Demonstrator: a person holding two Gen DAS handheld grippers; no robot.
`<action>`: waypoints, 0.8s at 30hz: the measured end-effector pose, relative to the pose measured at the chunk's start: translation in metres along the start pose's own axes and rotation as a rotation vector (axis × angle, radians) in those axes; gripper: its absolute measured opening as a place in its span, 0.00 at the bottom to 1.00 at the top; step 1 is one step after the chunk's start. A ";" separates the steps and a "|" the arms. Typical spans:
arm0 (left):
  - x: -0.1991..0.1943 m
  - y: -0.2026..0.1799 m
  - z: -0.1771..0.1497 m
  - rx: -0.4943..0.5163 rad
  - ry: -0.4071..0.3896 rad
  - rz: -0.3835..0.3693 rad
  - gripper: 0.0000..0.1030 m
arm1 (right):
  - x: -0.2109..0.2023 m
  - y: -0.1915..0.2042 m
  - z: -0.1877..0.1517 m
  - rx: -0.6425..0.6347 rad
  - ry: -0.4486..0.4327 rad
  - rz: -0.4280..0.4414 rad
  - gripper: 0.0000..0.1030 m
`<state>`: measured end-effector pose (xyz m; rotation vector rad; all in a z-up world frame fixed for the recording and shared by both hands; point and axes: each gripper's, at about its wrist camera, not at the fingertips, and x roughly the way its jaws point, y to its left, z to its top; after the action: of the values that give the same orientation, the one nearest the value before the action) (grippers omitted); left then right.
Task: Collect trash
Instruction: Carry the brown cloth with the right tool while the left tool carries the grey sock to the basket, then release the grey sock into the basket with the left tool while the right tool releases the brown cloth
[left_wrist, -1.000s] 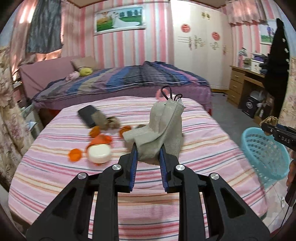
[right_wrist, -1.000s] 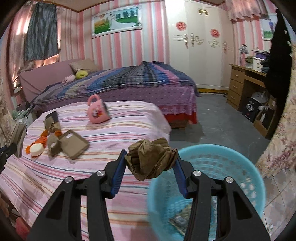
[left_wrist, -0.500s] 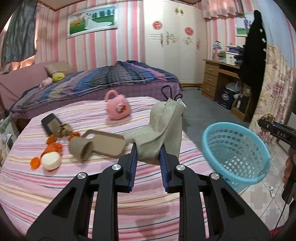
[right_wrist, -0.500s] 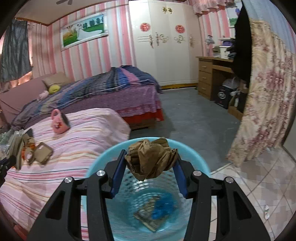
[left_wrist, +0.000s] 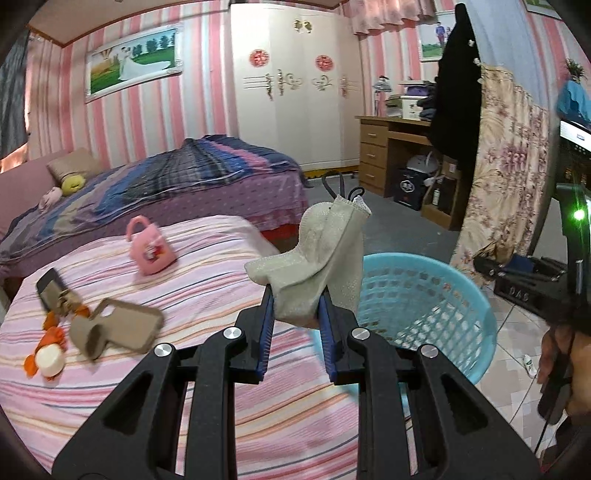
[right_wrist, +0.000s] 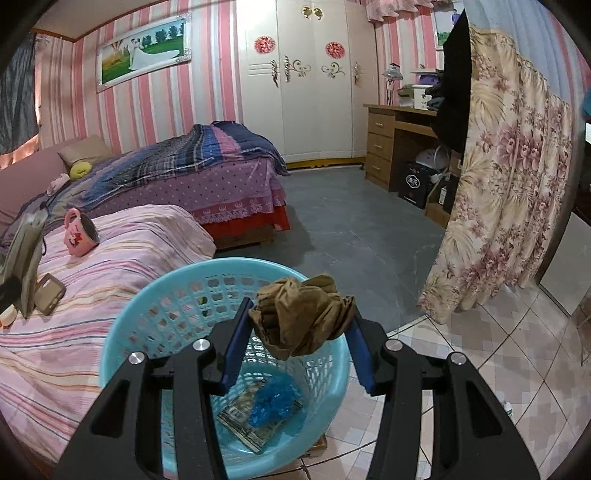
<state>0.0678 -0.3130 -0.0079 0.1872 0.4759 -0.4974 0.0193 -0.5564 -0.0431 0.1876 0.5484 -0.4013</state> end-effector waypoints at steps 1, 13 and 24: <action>0.002 -0.004 0.001 0.002 -0.001 -0.005 0.21 | 0.001 -0.002 0.000 0.008 -0.002 -0.002 0.47; 0.063 -0.030 0.000 -0.021 0.055 -0.063 0.25 | 0.013 -0.009 0.000 0.048 0.006 -0.017 0.47; 0.075 -0.024 -0.010 0.004 0.042 -0.024 0.76 | 0.024 -0.003 -0.001 0.036 0.028 -0.025 0.47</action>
<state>0.1101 -0.3622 -0.0540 0.1965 0.5183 -0.5189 0.0367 -0.5667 -0.0571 0.2218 0.5714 -0.4335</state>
